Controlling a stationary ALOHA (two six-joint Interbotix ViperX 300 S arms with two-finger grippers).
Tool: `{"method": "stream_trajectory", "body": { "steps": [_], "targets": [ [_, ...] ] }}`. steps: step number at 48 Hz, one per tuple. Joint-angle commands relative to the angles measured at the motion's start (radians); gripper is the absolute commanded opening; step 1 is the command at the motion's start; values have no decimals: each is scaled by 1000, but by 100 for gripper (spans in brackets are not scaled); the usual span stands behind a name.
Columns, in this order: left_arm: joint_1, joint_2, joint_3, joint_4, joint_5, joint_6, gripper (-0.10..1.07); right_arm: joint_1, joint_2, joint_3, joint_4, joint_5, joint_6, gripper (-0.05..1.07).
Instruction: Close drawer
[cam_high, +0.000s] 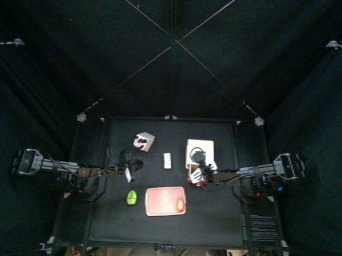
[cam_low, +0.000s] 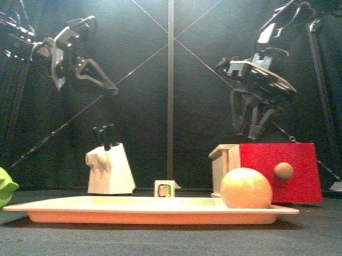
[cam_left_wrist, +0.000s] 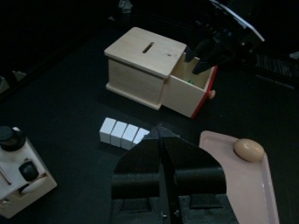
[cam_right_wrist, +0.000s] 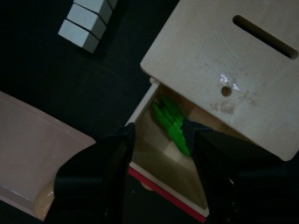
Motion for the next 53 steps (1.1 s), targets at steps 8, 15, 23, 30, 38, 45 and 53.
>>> {"method": "stream_trajectory", "body": {
  "steps": [8,15,23,30,38,45,53],
  "targets": [
    [28,2,-48,-2,9,-2,30,18,-69,17,-18,3,3,57],
    [49,17,-80,-12,8,-3,30,40,-87,43,-17,-2,2,48],
    [52,48,-127,-48,3,2,30,77,-117,80,-41,-3,12,38],
    [61,87,-179,-52,3,5,30,101,-124,100,-48,-43,15,29],
    [94,140,-239,-51,-5,6,30,126,-104,106,-48,-140,12,25],
    [118,212,-291,-48,-12,5,30,155,-84,117,-31,-195,12,25],
    [141,322,-373,-43,-6,5,30,199,-72,127,-8,-210,14,25]
  ]
}}
